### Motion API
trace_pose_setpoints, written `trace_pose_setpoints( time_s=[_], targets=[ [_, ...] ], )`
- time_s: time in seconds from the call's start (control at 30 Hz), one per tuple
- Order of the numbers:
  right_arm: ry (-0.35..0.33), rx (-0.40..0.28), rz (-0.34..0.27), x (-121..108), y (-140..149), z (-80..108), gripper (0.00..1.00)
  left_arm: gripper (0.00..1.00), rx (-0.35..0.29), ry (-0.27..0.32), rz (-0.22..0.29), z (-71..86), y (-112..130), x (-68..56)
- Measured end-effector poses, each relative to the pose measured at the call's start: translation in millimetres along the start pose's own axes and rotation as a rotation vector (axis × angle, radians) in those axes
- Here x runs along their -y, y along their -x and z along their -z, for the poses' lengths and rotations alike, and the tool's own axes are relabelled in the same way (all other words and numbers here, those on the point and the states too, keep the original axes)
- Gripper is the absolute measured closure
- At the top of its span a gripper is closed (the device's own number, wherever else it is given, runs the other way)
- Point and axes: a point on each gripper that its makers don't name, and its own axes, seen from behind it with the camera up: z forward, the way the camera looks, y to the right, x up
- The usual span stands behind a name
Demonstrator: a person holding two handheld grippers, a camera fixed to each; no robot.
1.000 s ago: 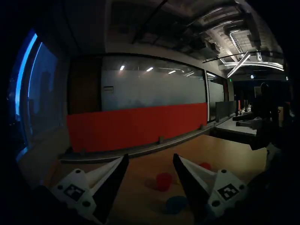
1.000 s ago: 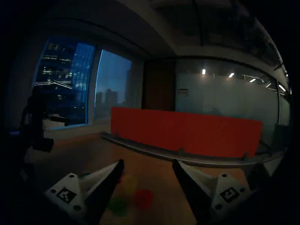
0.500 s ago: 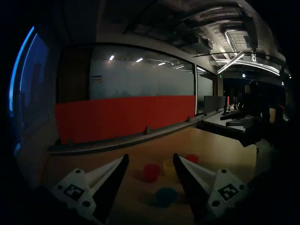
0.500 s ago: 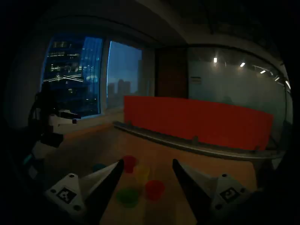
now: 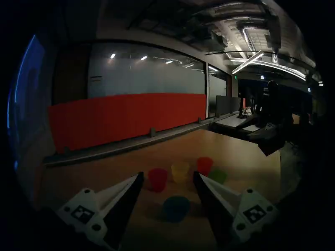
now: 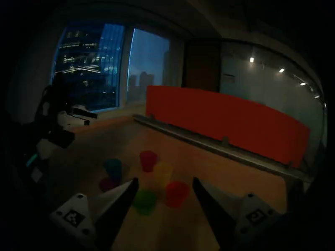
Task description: Pour water
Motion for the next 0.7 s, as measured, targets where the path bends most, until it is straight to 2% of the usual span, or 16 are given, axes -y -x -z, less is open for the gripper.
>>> trace_pose_setpoints(
  time_s=[0.5,0.7],
  targets=[
    [-0.044,0.085,-0.026,11.2,47.4,-15.3,0.0,0.13,0.098,0.05,-0.002,-11.4,63.6,-12.4],
    [-0.06,0.123,-0.033,13.8,65.1,-23.4,0.0,0.13,0.162,0.07,-0.012,-16.6,91.7,-16.6]
  ],
)
